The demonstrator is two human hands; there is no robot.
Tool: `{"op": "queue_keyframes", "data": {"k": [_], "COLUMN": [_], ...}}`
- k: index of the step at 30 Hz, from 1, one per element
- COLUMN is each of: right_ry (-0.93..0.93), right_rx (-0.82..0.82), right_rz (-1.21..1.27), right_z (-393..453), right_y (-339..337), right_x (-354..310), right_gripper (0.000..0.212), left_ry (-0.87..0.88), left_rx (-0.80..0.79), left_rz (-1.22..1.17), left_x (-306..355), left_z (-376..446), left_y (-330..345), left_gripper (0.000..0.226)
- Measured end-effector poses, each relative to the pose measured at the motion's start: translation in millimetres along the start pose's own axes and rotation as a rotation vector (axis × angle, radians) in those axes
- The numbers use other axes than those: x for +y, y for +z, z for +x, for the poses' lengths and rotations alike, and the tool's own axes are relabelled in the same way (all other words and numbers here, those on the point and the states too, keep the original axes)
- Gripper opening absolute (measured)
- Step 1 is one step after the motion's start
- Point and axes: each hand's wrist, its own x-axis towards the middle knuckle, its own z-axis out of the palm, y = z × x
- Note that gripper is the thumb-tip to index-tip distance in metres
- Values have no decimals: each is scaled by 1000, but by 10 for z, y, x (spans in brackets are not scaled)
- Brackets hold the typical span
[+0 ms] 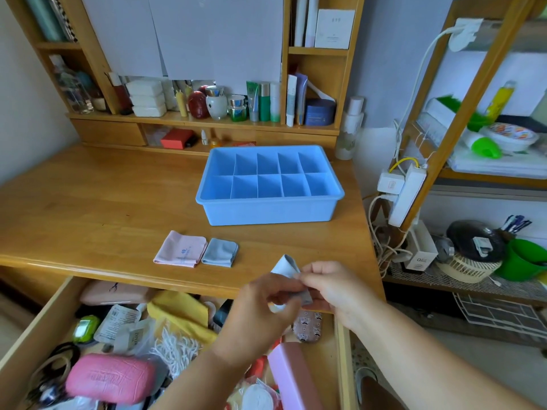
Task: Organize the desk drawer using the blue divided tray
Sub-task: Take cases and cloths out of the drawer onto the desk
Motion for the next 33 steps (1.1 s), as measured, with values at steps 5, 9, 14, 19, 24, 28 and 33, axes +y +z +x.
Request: {"op": "queue_keyframes", "data": {"k": [5,9,14,19,24,28,33], "right_ry": [-270,-344,-229,-87,-70,-203,-349], "right_rx": [-189,-229,-225,-140,-107,-51,150], "right_rz": [-339,-446,-473,-288,-161,-209,-709], "right_z": [-111,-128,1,289,620,927,1240], "right_y": [-23,-2,64,369,808,1223,1370], "right_x": [-112,-169,-96,87,5,-299,-495], "right_gripper": [14,11,10,18,14,30,42], "left_ry": [-159,-346,-413,-434,-421,-353,-364], "left_rx": [23,-64,129,166,255,324,203], "left_rz": [-56,-408,-340,-409,-291,-63,246], "left_x": [-34,-36,-174,-451,-722,-873,-1080], "left_z": [114,133,9,-102,53,460,842], "left_y": [-269,-367,-384,-496,-902,-1388,-1692], "left_gripper": [30,18,8,23,29,34,31]}}
